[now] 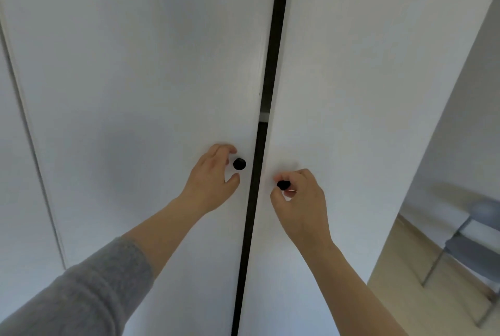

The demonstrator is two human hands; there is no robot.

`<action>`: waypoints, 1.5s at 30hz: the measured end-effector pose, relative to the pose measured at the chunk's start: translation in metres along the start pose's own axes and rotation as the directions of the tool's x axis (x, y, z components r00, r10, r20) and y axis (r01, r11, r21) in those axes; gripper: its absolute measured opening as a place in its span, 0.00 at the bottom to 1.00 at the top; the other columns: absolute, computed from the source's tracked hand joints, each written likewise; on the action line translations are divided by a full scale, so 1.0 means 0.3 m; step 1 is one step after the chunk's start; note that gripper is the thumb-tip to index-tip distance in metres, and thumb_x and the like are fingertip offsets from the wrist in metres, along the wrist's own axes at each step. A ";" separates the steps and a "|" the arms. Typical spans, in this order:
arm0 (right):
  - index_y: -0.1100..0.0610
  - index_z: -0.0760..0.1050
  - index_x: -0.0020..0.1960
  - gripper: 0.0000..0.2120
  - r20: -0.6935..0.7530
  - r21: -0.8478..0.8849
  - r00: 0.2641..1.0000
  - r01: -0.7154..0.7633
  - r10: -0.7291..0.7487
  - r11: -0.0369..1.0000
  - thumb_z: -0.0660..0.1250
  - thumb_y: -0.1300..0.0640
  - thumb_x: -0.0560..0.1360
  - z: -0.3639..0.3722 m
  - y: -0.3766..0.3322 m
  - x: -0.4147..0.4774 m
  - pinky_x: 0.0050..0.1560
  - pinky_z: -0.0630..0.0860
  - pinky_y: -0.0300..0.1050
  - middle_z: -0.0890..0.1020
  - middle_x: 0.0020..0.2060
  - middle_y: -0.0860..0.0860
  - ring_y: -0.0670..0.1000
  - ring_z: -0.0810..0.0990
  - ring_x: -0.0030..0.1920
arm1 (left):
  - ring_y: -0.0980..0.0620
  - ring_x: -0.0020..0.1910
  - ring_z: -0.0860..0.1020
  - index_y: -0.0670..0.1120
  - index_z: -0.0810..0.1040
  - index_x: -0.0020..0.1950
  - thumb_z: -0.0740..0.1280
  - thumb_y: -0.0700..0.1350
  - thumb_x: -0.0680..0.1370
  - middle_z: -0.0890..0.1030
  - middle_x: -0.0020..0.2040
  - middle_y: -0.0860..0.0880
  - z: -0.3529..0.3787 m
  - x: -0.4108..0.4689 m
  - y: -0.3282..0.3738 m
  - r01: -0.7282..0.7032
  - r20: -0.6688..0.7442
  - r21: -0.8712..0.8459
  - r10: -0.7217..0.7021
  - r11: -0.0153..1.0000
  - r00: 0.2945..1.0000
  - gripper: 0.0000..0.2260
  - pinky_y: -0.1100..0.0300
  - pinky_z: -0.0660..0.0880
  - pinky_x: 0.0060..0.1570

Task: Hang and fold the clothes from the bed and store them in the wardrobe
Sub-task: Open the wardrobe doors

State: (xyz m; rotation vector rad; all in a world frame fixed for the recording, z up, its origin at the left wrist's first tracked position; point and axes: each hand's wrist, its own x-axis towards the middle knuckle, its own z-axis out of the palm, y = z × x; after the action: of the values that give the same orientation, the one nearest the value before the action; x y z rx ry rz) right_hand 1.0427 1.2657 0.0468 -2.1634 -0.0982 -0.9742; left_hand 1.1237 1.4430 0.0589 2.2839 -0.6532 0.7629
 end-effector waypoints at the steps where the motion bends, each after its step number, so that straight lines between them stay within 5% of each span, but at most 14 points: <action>1: 0.53 0.80 0.52 0.08 0.001 -0.002 1.000 -0.003 0.003 1.000 0.68 0.60 0.74 -0.017 -0.002 -0.013 0.46 0.73 0.30 0.76 0.46 0.44 0.42 0.77 0.44 | 0.56 0.48 0.69 0.45 0.70 0.66 0.68 0.43 0.75 0.71 0.55 0.52 0.001 0.000 0.004 0.005 0.002 -0.001 -0.005 1.000 1.000 0.20 0.65 0.65 0.51; 7: 0.51 0.79 0.52 0.06 0.008 -0.030 0.999 -0.036 0.037 0.999 0.69 0.56 0.75 -0.100 -0.010 -0.088 0.45 0.72 0.25 0.77 0.47 0.43 0.42 0.77 0.45 | 0.47 0.59 0.73 0.43 0.68 0.70 0.68 0.44 0.76 0.71 0.63 0.46 -0.004 -0.019 0.051 0.092 0.065 -0.013 -0.091 0.996 0.994 0.23 0.56 0.70 0.62; 10: 0.51 0.79 0.53 0.07 0.013 -0.038 0.999 -0.051 0.051 0.998 0.69 0.55 0.75 -0.129 -0.013 -0.116 0.48 0.74 0.27 0.77 0.48 0.44 0.43 0.78 0.46 | 0.47 0.68 0.68 0.45 0.64 0.74 0.67 0.44 0.78 0.69 0.69 0.47 -0.011 -0.051 0.098 0.117 0.114 -0.054 -0.111 0.992 0.987 0.26 0.57 0.62 0.70; 15: 0.50 0.79 0.53 0.07 0.011 -0.057 0.997 -0.077 0.077 0.995 0.69 0.54 0.75 -0.159 -0.026 -0.144 0.51 0.75 0.29 0.77 0.49 0.43 0.43 0.78 0.46 | 0.59 0.60 0.76 0.52 0.73 0.68 0.64 0.38 0.79 0.78 0.61 0.58 -0.092 -0.064 0.243 0.077 0.032 -0.461 -0.070 0.884 0.997 0.19 0.71 0.72 0.57; 19: 0.51 0.80 0.54 0.08 0.009 -0.056 0.996 -0.088 0.089 0.995 0.70 0.54 0.75 -0.169 -0.032 -0.156 0.50 0.74 0.28 0.77 0.49 0.42 0.42 0.78 0.47 | 0.59 0.57 0.79 0.52 0.78 0.62 0.62 0.37 0.79 0.83 0.56 0.56 -0.143 -0.034 0.355 0.087 0.092 -0.664 -0.035 0.743 0.995 0.15 0.64 0.74 0.59; 24: 0.48 0.76 0.54 0.10 -0.083 -0.044 0.988 -0.137 0.133 0.990 0.71 0.52 0.74 -0.147 -0.050 -0.177 0.52 0.78 0.35 0.76 0.50 0.41 0.40 0.76 0.46 | 0.65 0.47 0.80 0.61 0.81 0.46 0.62 0.37 0.78 0.83 0.44 0.65 -0.143 -0.034 0.409 0.074 0.112 -0.633 -0.003 0.771 0.994 0.18 0.73 0.75 0.47; 27: 0.47 0.63 0.68 0.32 -0.158 0.007 0.966 -0.206 0.205 0.978 0.75 0.47 0.69 -0.097 -0.047 -0.220 0.57 0.75 0.36 0.67 0.62 0.39 0.38 0.72 0.56 | 0.63 0.47 0.81 0.61 0.81 0.45 0.62 0.38 0.77 0.83 0.44 0.63 -0.149 -0.029 0.410 0.084 0.129 -0.621 -0.004 0.779 0.992 0.17 0.64 0.77 0.53; 29: 0.47 0.50 0.76 0.49 -0.141 0.004 0.948 -0.289 0.287 0.957 0.77 0.43 0.67 -0.054 -0.042 -0.243 0.65 0.73 0.46 0.57 0.71 0.42 0.46 0.65 0.69 | 0.62 0.47 0.81 0.61 0.81 0.45 0.63 0.39 0.77 0.84 0.45 0.62 -0.149 -0.030 0.411 0.084 0.131 -0.618 -0.003 0.782 0.991 0.16 0.60 0.77 0.55; 31: 0.48 0.43 0.78 0.54 -0.128 -0.025 0.935 -0.338 0.332 0.941 0.77 0.42 0.66 -0.016 -0.036 -0.249 0.70 0.70 0.53 0.52 0.75 0.45 0.52 0.59 0.75 | 0.60 0.48 0.81 0.60 0.82 0.46 0.63 0.39 0.77 0.84 0.45 0.60 -0.147 -0.035 0.414 0.089 0.140 -0.620 -0.001 0.780 0.990 0.15 0.57 0.78 0.57; 38: 0.49 0.47 0.77 0.51 -0.233 -0.132 0.909 -0.381 0.345 0.915 0.77 0.47 0.65 0.000 0.006 -0.232 0.57 0.78 0.49 0.57 0.74 0.48 0.55 0.68 0.70 | 0.59 0.49 0.81 0.57 0.82 0.49 0.63 0.38 0.76 0.84 0.46 0.59 -0.153 -0.053 0.423 0.090 0.165 -0.656 0.027 0.749 0.986 0.15 0.58 0.77 0.56; 45: 0.48 0.47 0.77 0.52 -0.200 -0.093 0.911 -0.383 0.359 0.919 0.76 0.51 0.64 -0.033 0.012 -0.254 0.57 0.79 0.53 0.56 0.73 0.45 0.54 0.69 0.69 | 0.58 0.49 0.82 0.51 0.82 0.56 0.64 0.39 0.78 0.84 0.47 0.55 -0.123 -0.100 0.375 0.123 0.175 -0.656 -0.009 0.745 0.985 0.11 0.59 0.77 0.57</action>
State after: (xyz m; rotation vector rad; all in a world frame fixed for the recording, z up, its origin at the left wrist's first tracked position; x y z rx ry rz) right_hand 0.9838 1.2733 -0.0023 -2.0921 0.4625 -0.9634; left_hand 1.0204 1.4001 0.1084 1.6887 -0.7634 0.2339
